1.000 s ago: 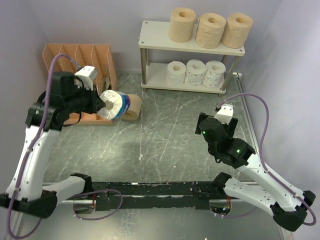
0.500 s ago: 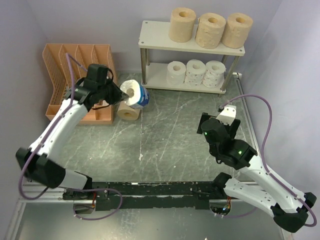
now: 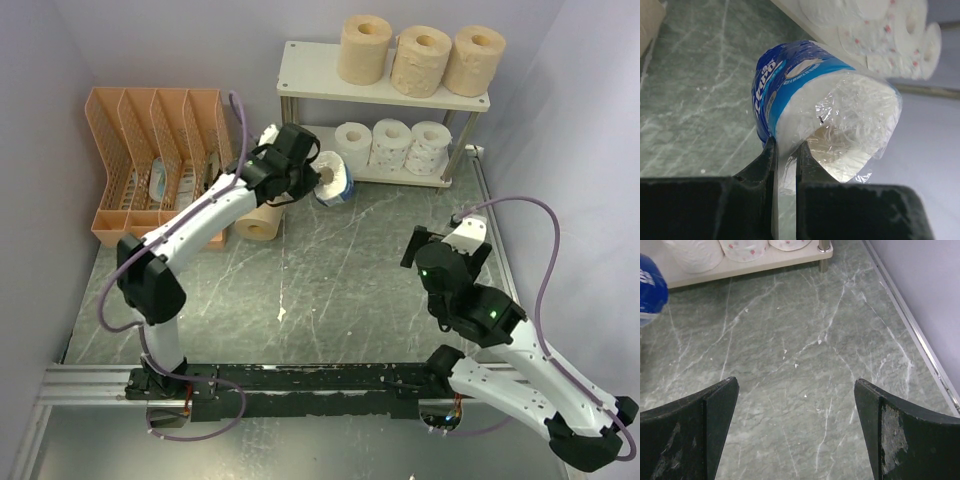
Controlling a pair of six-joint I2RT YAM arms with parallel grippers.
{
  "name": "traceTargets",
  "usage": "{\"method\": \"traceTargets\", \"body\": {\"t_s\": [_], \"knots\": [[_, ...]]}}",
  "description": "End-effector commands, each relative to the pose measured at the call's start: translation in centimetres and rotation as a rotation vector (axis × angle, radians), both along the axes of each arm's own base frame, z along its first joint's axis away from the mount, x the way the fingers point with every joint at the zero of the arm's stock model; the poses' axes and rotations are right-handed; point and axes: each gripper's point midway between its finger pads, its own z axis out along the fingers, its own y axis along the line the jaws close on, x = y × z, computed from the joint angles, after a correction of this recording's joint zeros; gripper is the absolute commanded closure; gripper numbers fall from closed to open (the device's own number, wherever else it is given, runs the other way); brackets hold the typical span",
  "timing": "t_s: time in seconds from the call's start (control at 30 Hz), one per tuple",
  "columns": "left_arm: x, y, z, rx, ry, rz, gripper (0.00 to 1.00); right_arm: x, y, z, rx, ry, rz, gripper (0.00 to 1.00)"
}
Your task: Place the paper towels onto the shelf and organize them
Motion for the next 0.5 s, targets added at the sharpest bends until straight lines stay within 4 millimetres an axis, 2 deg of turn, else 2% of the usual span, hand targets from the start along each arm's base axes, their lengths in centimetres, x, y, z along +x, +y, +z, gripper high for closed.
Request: {"method": "traceTargets", "body": {"t_s": [0.0, 0.1, 0.27, 0.47], "knots": [[4.9, 0.3, 0.9, -0.023, -0.129, 0.192, 0.93, -0.3, -0.8, 0.8, 0.025, -0.054, -0.025, 0.0], [6.9, 0.2, 0.1, 0.003, -0.149, 0.263, 0.93, -0.4, -1.0, 1.5, 0.036, -0.083, -0.01, 0.0], [8.9, -0.6, -1.0, 0.039, -0.207, 0.328, 0.93, -0.4, -0.9, 2.3, 0.034, -0.115, 0.018, 0.0], [10.8, -1.1, -0.4, 0.103, -0.356, 0.378, 0.93, -0.3, -0.7, 2.1, 0.029, -0.11, 0.026, 0.0]]}}
